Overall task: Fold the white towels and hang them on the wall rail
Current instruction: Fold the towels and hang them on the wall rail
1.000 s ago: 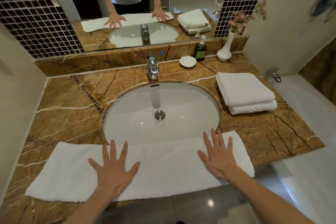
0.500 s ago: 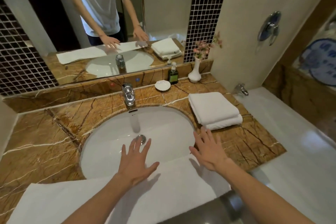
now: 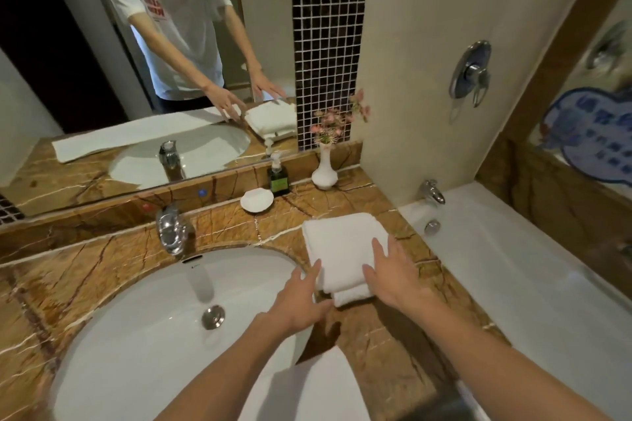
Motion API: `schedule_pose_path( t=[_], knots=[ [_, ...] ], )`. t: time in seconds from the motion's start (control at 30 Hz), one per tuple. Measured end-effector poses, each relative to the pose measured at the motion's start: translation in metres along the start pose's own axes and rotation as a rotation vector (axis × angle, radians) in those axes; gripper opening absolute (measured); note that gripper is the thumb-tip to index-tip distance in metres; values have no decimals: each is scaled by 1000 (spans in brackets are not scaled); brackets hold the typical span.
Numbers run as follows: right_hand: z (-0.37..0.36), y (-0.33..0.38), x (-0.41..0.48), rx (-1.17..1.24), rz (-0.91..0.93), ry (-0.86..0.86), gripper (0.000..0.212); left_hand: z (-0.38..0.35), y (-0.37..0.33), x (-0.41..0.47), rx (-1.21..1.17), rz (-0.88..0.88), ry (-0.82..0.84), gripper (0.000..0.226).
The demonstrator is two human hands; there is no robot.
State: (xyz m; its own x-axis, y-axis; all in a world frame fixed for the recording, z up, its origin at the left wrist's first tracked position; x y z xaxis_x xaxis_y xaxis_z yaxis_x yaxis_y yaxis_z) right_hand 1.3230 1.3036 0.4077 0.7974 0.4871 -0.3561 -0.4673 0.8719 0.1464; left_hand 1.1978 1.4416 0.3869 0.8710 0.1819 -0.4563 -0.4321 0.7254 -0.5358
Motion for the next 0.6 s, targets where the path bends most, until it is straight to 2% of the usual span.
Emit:
schedule_pose_path(
  t=[0.2,0.33,0.4,0.5,0.6],
  knots=[
    [9,-31,38,240,-81,15,66,7,-19,39,-367,74,-124,76],
    [5,-36,53,395,-79,78,39,15,-10,49,-483,198,-201,65],
    [6,-36,56,471,-96,99,37,14,-2,54,-511,247,-170,63],
    [18,-30,58,510,-75,64,52,13,6,57,-488,285,-108,62],
    [34,-13,57,524,41,-10,44,17,-1,61,-366,207,-49,62]
  ],
)
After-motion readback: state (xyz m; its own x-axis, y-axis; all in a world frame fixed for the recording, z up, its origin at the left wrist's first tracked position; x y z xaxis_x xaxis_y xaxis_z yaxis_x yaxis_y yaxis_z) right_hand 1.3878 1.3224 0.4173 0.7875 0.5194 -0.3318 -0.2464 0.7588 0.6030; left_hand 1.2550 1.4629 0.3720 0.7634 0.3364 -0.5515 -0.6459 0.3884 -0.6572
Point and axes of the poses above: each hand's wrist, its own x-axis towards the middle knuckle, its own z-axis out of the back of the hand, y = z × x, the point moved 9 cm from there along x, towards the middle knuckle, and after that the axes turned 7 degrees about y, right-handed, at the moved point
